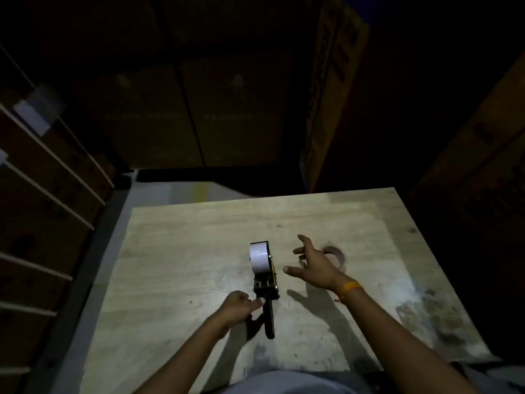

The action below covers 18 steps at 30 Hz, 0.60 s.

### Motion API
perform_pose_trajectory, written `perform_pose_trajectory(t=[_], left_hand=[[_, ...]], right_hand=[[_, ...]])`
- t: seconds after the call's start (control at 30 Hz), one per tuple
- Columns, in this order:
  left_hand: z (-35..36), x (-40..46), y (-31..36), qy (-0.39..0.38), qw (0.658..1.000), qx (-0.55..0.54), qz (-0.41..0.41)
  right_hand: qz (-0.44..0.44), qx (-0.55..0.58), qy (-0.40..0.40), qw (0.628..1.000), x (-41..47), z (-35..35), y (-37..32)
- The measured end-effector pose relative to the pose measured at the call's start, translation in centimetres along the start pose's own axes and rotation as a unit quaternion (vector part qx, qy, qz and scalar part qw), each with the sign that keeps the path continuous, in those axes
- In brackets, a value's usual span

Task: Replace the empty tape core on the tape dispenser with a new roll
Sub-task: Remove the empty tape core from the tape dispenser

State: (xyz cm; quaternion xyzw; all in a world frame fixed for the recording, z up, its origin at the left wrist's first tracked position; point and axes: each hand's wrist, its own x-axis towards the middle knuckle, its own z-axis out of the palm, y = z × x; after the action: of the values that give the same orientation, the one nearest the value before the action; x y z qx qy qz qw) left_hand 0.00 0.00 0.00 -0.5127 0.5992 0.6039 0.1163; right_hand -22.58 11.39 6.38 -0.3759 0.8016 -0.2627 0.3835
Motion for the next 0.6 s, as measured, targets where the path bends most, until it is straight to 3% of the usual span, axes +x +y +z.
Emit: perform_pose_trajectory(t=[0.4, 0.6], left_hand=[[3.5, 2.7, -1.6, -0.105, 0.967, -0.231, -0.019], [3.8, 2.8, -1.7, -0.090, 0.954, -0.285, -0.022]], right_hand=[[0.046, 0.070, -0.029, 0.996, -2.6, 0.8, 4.7], [0.042, 0.070, -0.035, 0.996, -1.6, 0.1, 5.2]])
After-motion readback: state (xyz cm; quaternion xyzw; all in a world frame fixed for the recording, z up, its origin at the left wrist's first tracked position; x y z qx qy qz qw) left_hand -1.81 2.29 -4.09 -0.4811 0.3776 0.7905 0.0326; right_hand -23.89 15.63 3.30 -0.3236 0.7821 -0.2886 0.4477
